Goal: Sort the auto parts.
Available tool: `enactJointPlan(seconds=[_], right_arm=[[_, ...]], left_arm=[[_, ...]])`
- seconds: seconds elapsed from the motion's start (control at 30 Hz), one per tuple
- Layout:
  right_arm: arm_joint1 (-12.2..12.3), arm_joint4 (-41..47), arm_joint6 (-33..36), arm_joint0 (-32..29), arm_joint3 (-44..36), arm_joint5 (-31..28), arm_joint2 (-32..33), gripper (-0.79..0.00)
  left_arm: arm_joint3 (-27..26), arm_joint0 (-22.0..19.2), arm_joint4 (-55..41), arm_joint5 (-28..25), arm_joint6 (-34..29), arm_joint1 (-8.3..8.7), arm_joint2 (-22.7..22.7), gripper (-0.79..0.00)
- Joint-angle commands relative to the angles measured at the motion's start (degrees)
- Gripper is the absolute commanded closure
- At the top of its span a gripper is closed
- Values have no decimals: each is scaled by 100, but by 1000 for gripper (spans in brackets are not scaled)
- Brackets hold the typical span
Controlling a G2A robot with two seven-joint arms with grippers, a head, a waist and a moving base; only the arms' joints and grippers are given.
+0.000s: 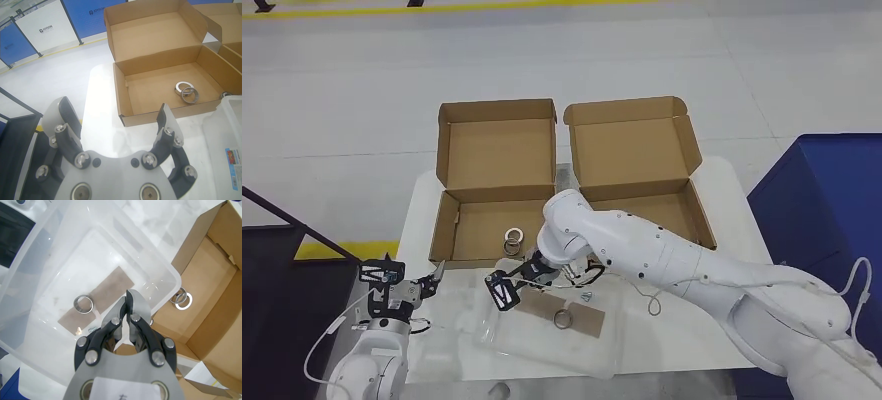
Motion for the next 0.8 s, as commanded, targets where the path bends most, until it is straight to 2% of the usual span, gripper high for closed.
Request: enactJointPlan(seconds=[0.0,0.3,0.5,0.63,0.77], right_arm=[[80,-41,8,-102,-84,8,0,0],[135,-99,5,-184,-156,8,0,0],[176,-938,7,-561,-362,8,0,0],[266,-1229,7,-766,-510,8,0,0],[432,-1163,7,-747,-792,8,0,0]], left_arm=[[0,0,0,0,0,0,0,-785],[0,0,0,0,0,0,0,-785],[0,0,0,0,0,0,0,-785],[0,0,0,0,0,0,0,-785],[0,0,0,0,0,0,0,-785]])
